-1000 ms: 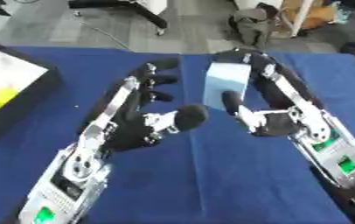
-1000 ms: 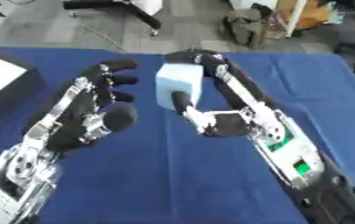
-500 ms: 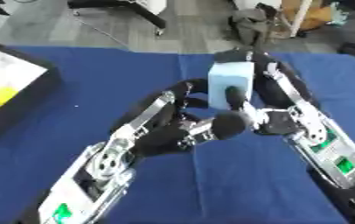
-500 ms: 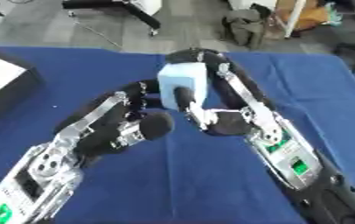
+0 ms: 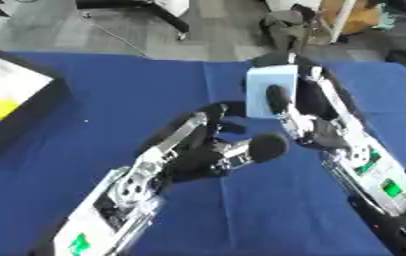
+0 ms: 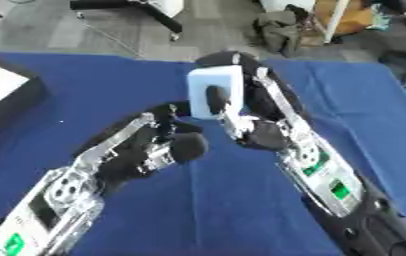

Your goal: Pick up the objects with one hand, pass them to the other hand, and then place them into the box on the other side of the table.

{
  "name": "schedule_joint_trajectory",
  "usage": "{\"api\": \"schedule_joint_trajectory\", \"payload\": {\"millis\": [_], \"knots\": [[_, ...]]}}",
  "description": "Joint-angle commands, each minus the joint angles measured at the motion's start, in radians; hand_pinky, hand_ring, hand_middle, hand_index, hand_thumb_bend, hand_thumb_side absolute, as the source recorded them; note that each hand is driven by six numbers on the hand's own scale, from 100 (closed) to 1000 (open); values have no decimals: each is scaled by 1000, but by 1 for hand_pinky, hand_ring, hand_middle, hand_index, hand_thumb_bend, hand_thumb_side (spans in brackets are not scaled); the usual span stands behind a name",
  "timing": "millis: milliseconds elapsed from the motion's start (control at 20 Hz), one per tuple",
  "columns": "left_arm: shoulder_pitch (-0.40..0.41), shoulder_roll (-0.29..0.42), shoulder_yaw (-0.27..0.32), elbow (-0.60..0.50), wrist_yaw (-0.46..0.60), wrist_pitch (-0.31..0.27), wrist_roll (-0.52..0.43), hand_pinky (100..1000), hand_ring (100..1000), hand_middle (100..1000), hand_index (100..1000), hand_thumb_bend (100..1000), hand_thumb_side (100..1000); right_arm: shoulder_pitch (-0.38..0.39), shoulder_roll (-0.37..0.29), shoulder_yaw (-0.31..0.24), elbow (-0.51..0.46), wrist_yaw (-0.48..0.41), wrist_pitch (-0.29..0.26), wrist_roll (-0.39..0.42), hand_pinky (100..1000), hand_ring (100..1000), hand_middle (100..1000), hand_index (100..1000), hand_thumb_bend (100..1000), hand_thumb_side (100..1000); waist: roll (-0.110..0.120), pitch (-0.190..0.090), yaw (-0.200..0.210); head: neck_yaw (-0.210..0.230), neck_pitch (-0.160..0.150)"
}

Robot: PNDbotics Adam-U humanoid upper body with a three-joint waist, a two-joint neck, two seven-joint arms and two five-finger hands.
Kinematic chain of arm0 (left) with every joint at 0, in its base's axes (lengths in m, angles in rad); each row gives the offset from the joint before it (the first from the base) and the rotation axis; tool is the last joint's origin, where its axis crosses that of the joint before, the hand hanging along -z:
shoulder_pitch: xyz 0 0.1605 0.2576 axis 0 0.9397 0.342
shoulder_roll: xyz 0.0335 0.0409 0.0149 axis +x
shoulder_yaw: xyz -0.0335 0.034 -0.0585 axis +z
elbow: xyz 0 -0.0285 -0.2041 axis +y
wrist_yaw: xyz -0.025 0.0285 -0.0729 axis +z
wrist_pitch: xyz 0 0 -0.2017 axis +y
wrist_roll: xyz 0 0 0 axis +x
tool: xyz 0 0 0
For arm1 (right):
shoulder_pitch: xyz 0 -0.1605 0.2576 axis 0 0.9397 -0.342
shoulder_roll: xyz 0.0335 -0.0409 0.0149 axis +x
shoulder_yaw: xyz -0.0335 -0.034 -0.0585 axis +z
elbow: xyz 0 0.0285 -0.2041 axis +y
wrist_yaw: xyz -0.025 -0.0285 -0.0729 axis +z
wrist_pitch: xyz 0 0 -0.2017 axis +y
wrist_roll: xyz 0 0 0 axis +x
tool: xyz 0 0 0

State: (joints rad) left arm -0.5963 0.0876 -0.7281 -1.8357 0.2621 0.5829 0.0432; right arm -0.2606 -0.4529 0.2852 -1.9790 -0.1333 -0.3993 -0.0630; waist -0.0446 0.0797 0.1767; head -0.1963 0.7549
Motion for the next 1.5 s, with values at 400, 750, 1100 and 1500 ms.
{"api": "schedule_joint_trajectory", "payload": {"millis": [400,750,1100,1500], "knots": [[-24,13,14,-34,37,9,35,749,844,865,883,1000,651,-8,-6,-6,-21,0,-9,-36,593,618,417,435,100,470,1,-6,1,-6,1],[-47,39,15,-81,95,32,46,748,843,864,883,1000,657,-4,-10,-9,-21,-3,-28,-53,590,619,437,434,100,470,3,-3,4,-10,-5],[-149,138,4,-163,251,104,1,747,842,863,883,1000,652,3,-35,-18,-21,16,-58,-129,592,617,446,421,100,470,7,-4,14,-33,-2],[-267,198,-41,-164,383,156,-29,744,838,858,881,1000,640,10,-40,-23,-21,91,-84,-203,574,567,432,408,100,470,8,-12,19,-37,11]]}}
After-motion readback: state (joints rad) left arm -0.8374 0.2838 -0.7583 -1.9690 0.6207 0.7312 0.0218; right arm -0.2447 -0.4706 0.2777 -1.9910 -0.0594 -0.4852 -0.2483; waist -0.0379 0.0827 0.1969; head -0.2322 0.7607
